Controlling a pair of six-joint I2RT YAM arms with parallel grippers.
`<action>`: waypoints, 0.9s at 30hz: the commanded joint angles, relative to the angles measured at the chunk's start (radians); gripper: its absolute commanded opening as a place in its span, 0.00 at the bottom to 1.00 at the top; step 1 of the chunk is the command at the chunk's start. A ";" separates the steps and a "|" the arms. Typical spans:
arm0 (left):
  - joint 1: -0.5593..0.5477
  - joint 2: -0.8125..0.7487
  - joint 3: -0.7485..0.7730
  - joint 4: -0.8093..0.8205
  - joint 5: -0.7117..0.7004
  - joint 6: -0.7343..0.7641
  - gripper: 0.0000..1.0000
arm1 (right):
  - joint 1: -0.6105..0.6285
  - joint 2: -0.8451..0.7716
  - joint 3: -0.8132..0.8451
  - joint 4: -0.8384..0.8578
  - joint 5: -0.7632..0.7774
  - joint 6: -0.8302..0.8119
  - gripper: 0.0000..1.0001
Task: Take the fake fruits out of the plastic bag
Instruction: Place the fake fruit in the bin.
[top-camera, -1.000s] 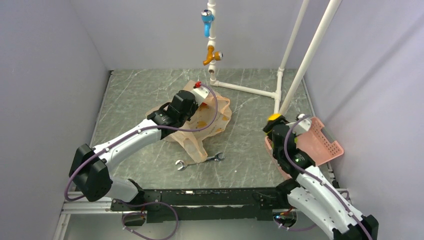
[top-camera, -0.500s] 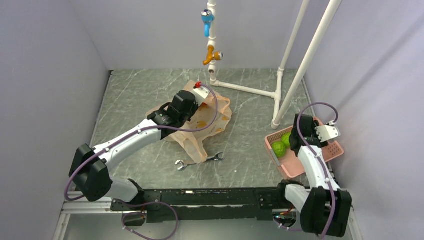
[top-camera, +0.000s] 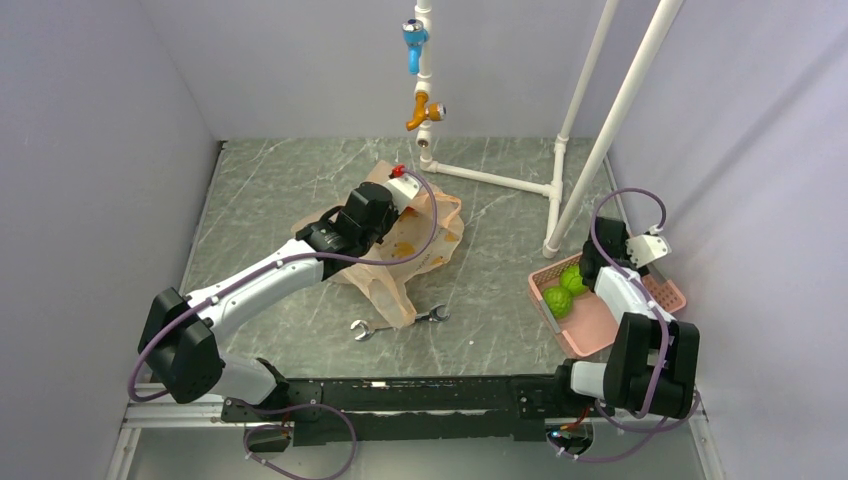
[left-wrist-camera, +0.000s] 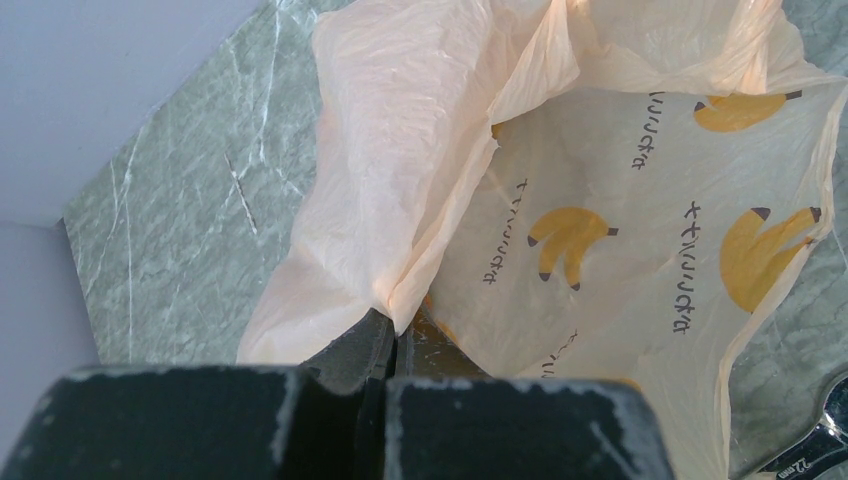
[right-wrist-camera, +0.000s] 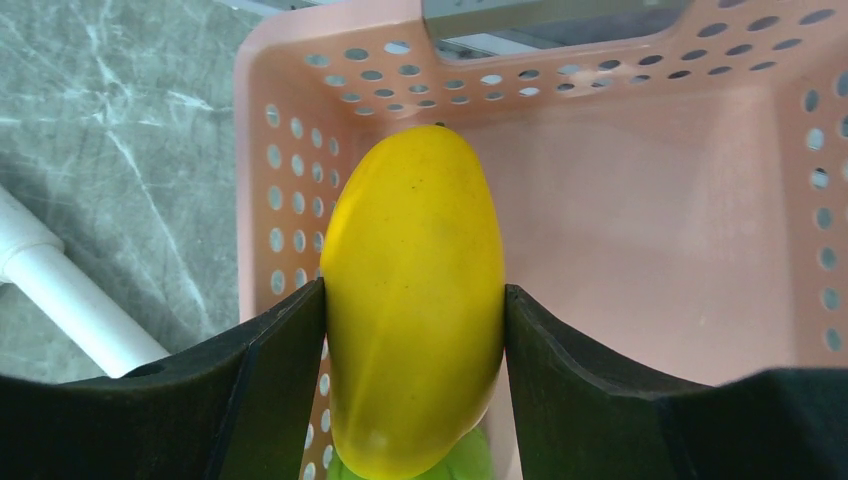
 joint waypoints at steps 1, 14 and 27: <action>-0.007 -0.020 0.034 0.013 -0.008 -0.009 0.00 | -0.015 0.000 -0.008 0.098 -0.044 -0.036 0.20; -0.009 -0.020 0.036 0.010 -0.011 -0.008 0.00 | -0.022 0.000 -0.011 0.127 -0.115 -0.073 0.89; -0.011 -0.020 0.036 0.012 -0.020 -0.006 0.00 | 0.159 -0.281 0.070 0.002 -0.002 -0.171 0.92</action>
